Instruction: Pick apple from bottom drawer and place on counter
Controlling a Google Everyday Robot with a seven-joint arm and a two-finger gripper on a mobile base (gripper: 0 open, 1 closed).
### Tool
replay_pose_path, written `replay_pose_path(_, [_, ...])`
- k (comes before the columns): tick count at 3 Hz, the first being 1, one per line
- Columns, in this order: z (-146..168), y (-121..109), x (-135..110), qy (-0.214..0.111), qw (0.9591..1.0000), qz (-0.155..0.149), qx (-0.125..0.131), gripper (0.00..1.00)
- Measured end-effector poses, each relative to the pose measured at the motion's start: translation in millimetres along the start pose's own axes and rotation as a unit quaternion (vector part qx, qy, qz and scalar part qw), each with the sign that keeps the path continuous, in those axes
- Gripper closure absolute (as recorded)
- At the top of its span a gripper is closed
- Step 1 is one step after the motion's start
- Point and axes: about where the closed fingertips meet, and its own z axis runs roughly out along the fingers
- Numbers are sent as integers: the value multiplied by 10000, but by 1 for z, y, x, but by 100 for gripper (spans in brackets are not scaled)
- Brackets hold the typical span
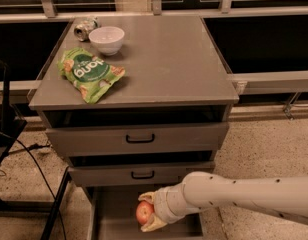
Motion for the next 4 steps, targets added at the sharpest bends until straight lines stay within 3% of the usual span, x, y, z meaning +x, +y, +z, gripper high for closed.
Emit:
replay_pose_path(1, [-56,-17,-51,184,9994,-259,99,100])
replay_pose_path(2, [-83,-27,-66,411,9974,-534,254,100])
replay_pose_path(4, [-90,-36,-70,424,9977,-490,184,100])
